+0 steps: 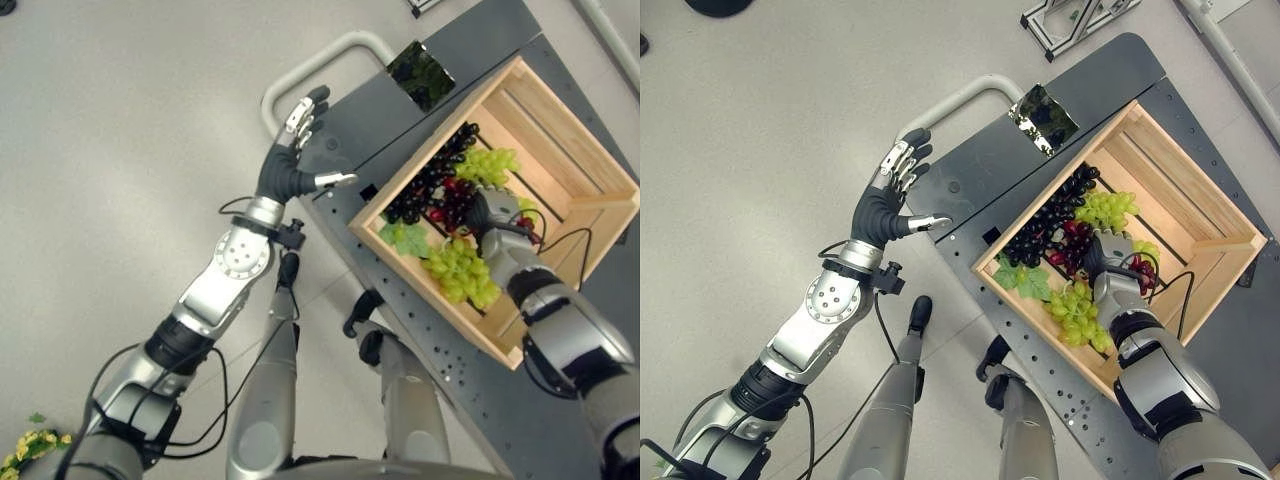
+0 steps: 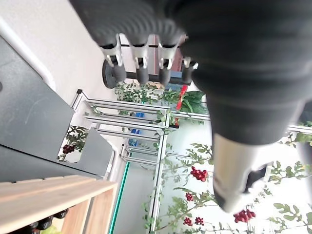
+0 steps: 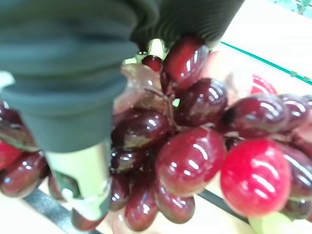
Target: Pick up the fruits from the basket on one side to the basket on the other side
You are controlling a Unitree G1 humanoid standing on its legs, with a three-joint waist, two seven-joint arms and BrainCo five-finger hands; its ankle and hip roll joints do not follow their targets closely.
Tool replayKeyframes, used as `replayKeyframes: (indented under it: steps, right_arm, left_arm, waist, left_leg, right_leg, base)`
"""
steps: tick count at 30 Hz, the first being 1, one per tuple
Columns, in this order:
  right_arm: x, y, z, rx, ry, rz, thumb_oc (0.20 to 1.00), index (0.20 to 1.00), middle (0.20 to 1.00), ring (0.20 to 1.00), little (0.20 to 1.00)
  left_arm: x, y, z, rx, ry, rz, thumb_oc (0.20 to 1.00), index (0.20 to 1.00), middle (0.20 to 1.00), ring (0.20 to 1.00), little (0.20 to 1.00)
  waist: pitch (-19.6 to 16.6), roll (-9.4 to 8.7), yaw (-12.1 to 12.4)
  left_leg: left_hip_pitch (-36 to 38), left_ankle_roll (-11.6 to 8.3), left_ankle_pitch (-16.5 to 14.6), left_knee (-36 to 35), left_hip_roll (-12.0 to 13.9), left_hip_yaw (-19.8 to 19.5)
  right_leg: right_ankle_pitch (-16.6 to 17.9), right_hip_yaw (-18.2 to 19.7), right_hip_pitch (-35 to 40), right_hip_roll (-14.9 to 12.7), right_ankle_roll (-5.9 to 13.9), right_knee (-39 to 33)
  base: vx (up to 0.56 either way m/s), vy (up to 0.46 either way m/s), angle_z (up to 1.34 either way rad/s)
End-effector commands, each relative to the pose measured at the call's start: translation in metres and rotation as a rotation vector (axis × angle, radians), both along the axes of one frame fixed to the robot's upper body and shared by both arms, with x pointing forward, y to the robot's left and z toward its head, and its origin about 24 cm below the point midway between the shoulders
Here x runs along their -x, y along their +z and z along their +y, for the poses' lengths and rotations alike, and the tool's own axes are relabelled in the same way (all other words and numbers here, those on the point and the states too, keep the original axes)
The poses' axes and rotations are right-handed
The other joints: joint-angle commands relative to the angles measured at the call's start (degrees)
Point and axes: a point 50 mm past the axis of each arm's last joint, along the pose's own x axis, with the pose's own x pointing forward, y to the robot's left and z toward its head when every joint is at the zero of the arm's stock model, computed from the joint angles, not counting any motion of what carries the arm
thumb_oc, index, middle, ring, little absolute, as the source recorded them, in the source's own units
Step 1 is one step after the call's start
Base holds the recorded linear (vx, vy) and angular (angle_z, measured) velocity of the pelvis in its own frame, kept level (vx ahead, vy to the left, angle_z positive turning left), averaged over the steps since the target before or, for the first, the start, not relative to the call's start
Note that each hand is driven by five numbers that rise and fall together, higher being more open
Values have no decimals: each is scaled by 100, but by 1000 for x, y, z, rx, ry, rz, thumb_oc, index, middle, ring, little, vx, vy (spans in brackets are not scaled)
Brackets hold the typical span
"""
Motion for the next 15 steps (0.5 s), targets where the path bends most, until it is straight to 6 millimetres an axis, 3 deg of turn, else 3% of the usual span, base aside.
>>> replayKeyframes:
  steps: [1,15]
  right_arm:
    - [18,-37,-15,-39,-84,199,1000,1000,1000,1000,1000]
    - [12,-38,-3,-72,-59,282,1000,1000,1000,1000,1000]
  left_arm:
    - [20,30,-14,33,-79,-169,1000,1000,1000,1000,1000]
    - [21,36,-24,-5,-107,-194,1000,1000,1000,1000,1000]
  waist:
    - [-29,172,-133]
    - [-29,267,-121]
  left_leg:
    - [108,112,-1001,676,46,488]
    - [-230,136,-950,711,-10,472]
  right_leg:
    - [937,214,5,-102,420,-1066]
    - [956,221,-326,-98,405,-1032]
  base:
    - [0,0,0]
    - [0,0,0]
